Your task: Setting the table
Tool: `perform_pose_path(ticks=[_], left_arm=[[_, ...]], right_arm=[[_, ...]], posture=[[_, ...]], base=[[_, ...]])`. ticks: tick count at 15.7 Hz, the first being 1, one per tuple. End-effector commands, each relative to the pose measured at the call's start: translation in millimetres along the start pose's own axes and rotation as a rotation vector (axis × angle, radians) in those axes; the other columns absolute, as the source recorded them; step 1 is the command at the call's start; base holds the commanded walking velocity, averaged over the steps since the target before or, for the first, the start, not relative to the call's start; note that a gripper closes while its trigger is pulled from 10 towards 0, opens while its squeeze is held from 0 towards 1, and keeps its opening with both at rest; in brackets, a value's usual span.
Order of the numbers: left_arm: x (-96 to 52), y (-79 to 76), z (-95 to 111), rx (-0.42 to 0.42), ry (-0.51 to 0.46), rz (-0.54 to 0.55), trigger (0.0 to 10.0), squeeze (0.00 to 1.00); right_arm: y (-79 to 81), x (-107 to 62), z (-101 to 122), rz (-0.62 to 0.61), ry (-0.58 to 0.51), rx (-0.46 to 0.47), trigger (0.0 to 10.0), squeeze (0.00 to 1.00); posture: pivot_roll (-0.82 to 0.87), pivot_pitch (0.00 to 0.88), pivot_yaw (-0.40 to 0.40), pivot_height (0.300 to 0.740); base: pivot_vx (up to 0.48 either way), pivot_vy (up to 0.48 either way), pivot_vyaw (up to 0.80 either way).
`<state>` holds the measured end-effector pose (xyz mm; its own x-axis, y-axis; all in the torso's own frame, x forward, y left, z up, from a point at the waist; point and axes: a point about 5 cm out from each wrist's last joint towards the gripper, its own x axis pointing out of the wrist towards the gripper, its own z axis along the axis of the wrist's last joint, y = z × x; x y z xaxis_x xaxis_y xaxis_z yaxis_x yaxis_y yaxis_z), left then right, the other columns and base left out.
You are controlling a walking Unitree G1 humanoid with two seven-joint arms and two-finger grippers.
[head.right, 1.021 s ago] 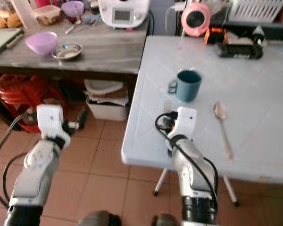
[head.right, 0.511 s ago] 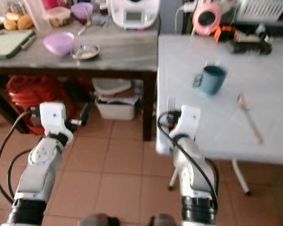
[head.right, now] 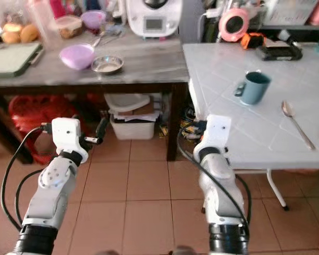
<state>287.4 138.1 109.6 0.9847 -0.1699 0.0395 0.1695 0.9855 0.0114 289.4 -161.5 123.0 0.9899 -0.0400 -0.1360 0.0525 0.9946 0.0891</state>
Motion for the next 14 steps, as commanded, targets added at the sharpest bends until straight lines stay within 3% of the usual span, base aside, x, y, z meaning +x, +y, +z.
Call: perform_pose_path(ticks=[1,12,14], left_arm=[[4.9,-5.9,3.1,0.007,-0.015,-0.017,10.0,0.00],[4.7,-11.9,2.2,-0.012,-0.023,-0.035,10.0,0.00],[5.6,-13.1,1.7,-0.018,-0.017,-0.036,10.0,0.00]], right_arm=[[-5.0,1.0,4.3,-0.014,-0.020,-0.016,10.0,0.00],[-1.5,-0.8,6.6,0.030,-0.060,-0.039,10.0,0.00],[-4.7,-0.4,6.2,0.003,-0.057,-0.036,10.0,0.00]], posture=[[-0.06,0.000,0.034,0.740],[-0.06,0.000,0.041,0.740],[-0.06,0.000,0.042,0.740]], base=[[0.480,0.000,0.00],[0.465,0.000,0.15],[0.349,0.328,0.00]])
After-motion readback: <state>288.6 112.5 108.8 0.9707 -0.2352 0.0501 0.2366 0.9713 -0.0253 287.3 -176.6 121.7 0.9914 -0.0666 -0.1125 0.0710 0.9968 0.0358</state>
